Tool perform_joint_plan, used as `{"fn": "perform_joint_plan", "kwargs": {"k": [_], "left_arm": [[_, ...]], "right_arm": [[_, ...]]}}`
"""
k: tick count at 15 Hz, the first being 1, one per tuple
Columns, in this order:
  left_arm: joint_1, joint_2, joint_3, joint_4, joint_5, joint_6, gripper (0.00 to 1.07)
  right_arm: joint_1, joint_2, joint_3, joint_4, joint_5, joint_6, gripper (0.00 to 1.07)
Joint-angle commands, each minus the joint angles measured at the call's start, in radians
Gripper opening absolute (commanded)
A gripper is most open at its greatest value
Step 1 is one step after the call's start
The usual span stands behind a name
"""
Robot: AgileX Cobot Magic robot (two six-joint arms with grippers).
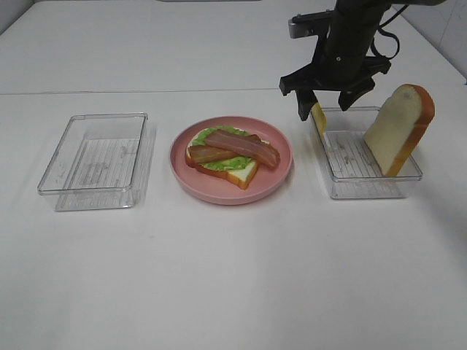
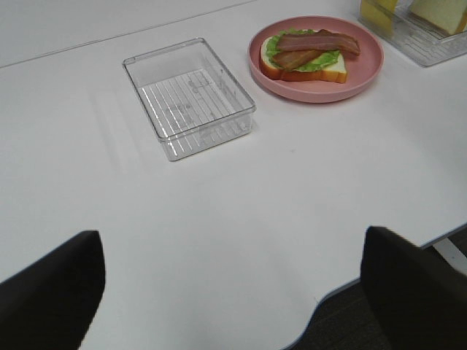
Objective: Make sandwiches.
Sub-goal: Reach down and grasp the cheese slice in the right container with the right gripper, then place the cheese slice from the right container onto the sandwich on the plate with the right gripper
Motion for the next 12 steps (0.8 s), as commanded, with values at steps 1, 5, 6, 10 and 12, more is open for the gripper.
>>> {"fn": "perform_joint_plan", "kwargs": {"k": [1,5,6,10,12], "left_arm": [[-0.002,-0.019,0.002,-0.002,-0.009,-0.005,0.9],[-0.002,-0.019,0.002,-0.002,-0.009,-0.005,0.9],[-0.002,-0.019,0.002,-0.002,-0.009,-0.005,0.9],[-0.002,-0.019,0.002,-0.002,-0.009,-0.005,0.9],[-0.002,-0.019,0.002,-0.002,-0.009,-0.005,0.9]], "right_arm": [[-0.003,0.031,-0.007,-0.032,-0.016,-0.009,0.66],[-0.003,0.05,-0.007,-0.028,-0.039,-0.006,0.49],[-0.003,0.048,-0.007,-0.028,-0.038,-0.006,0.3],[-0.003,0.048,-0.007,-0.029,-0.026,-0.006,0.0],[-0.003,0.034,-0.007,-0.028,-0.022,-0.002,0.0]]}}
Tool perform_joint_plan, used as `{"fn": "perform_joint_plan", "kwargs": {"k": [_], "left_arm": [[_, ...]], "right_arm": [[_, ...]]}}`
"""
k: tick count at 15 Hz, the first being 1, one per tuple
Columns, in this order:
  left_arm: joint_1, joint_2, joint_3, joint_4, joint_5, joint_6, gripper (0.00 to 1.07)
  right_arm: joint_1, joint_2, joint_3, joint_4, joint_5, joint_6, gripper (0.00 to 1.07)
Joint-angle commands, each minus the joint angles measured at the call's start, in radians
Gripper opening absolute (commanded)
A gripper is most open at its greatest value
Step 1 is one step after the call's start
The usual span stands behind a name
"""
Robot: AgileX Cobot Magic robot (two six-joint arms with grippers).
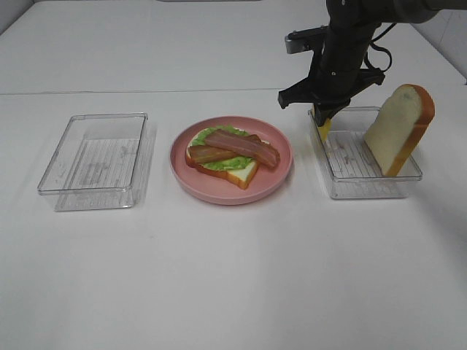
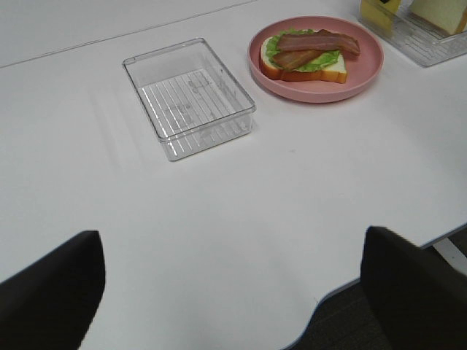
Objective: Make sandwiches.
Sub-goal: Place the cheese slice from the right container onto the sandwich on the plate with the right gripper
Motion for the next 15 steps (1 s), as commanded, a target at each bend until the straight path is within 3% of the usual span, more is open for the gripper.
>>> {"fn": "perform_joint_plan", "kwargs": {"k": [1,3,7,8,11,15], "left_arm": [[-0.002,-0.019,0.002,-0.002,-0.009,-0.005,0.9],[-0.002,-0.019,0.002,-0.002,-0.009,-0.005,0.9],[-0.002,-0.019,0.002,-0.002,-0.009,-0.005,0.9],[-0.002,-0.019,0.002,-0.002,-0.009,-0.005,0.9],[-0.002,-0.019,0.002,-0.002,-0.009,-0.005,0.9],[-0.002,-0.019,0.002,-0.002,-0.009,-0.005,0.9]], "right_arm": [[-0.003,-0.025,-0.005,-0.003,0.012,0.001,0.0],[-0.003,-0.072,-0.005,0.022,0.015,0.005,0.0],[0.002,-0.188,-0.005,0.202,0.038,-0.034,0.0],[0.002,-0.206,-0.005,0.415,0.043,-0.124,0.0],[0.002,-0.18,-0.004,0.717,0.07,-0.272,0.0],[0.014,-0.087,-0.004,0.968,0.089,-0.352,0.0]]}}
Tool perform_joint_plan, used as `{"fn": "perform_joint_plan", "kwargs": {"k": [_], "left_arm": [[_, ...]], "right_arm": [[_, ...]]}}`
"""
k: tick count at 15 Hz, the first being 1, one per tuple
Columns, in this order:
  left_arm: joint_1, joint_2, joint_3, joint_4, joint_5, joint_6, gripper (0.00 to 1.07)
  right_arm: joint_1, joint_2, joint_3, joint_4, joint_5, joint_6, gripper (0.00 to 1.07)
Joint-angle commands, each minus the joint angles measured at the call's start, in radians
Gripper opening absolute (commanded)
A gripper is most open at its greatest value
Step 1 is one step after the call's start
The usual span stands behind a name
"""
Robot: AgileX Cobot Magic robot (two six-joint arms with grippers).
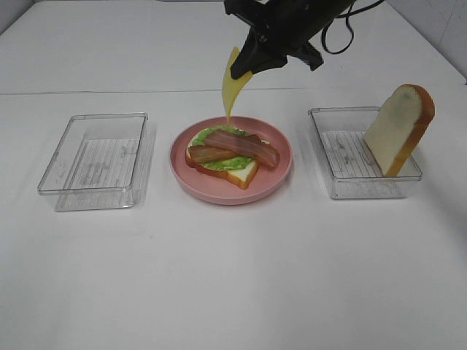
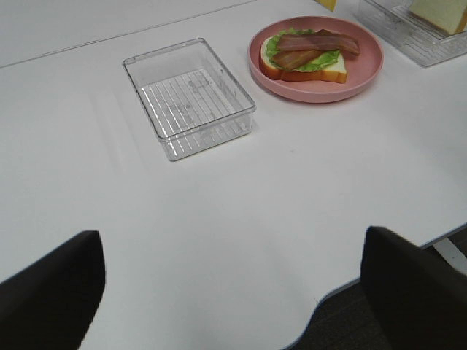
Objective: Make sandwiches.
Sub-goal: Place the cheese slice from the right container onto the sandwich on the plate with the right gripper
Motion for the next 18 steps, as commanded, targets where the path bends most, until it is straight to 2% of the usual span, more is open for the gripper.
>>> {"fn": "perform_joint_plan", "kwargs": {"k": [1,4,7,10,12,16,17,18], "left_arm": [[-0.002,-0.019,0.002,-0.002,-0.009,-0.005,0.9],[-0.002,-0.019,0.002,-0.002,-0.009,-0.005,0.9],[-0.002,-0.019,0.002,-0.002,-0.009,-0.005,0.9],[-0.002,-0.019,0.002,-0.002,-0.009,-0.005,0.9],[-0.002,-0.019,0.002,-0.002,-0.009,-0.005,0.9],[-0.002,-0.019,0.002,-0.002,-0.009,-0.005,0.9],[-0.002,-0.019,0.002,-0.002,-0.009,-0.005,0.9],[-0.002,-0.019,0.002,-0.002,-0.009,-0.005,0.9]], "right_arm": [[0.019,0.042,-0.003,0.091,0.009,-0.046,0.0],[0.073,0.101,-0.003,0.104,-0.032,-0.048,0.0],[0.079,0.131,-0.003,0.086,-0.06,-0.034,0.0],[0.078,0.132,-0.003,-0.103,-0.113,0.084,0.0],[0.078,0.132,-0.003,-0.298,-0.125,0.239,0.0],[0.078,0.132,-0.003,-0.304,-0.117,0.257,0.01],[0.078,0.132,-0.003,-0.304,-0.117,0.257,0.04],[0.078,0.131,-0.003,-0.305,-0.118,0.256,0.12]]}}
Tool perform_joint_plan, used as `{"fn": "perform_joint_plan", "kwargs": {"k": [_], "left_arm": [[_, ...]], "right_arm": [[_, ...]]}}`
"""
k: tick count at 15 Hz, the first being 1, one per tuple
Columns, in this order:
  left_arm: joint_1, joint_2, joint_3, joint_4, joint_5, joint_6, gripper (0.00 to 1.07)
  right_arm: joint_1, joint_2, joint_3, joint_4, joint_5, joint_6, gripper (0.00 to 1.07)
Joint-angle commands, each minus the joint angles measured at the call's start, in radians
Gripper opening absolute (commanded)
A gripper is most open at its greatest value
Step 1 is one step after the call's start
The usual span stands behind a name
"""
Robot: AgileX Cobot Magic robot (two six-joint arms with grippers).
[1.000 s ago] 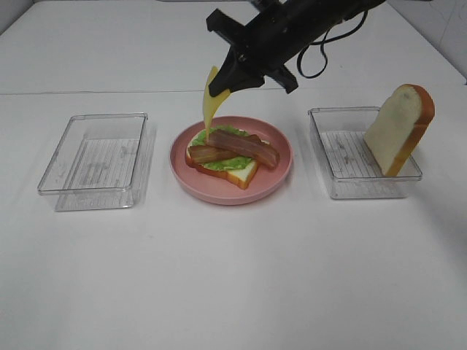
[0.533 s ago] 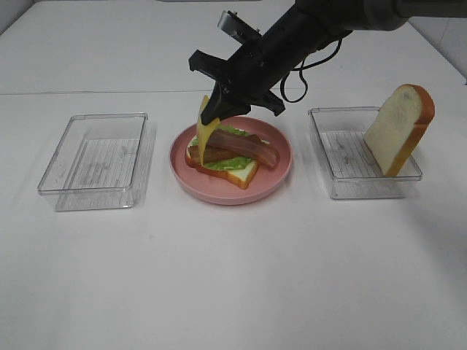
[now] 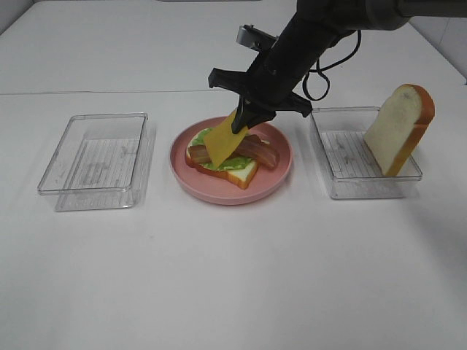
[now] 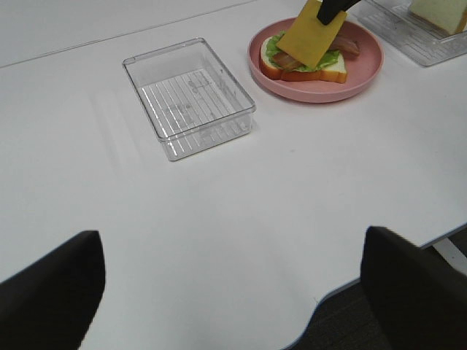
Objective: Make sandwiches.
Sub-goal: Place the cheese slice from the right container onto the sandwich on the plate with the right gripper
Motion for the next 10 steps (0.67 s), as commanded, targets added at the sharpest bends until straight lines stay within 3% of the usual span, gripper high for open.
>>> {"fn": "perform_joint_plan", "kwargs": {"k": [1,3,4,8,10], "left_arm": [[-0.002,-0.019,0.002,-0.002,-0.009,-0.005,0.9],[-0.002,-0.019,0.002,-0.002,-0.009,-0.005,0.9],[-0.002,-0.019,0.002,-0.002,-0.009,-0.005,0.9],[-0.002,-0.019,0.002,-0.002,-0.009,-0.005,0.9],[-0.002,-0.019,0.002,-0.002,-0.009,-0.005,0.9]], "right_arm": [[-0.001,0.0,-0.003,-0.005,0.0,0.0,0.22],[0.0,0.0,-0.003,0.0,0.015,0.0,0.53],[0.0,0.0,-0.003,0.0,0.032,-0.006,0.62],[0.0,-0.039,-0.004,-0.04,0.075,-0.007,0.65],[0.0,-0.104,-0.004,-0.112,0.084,-0.007,0.74]]}}
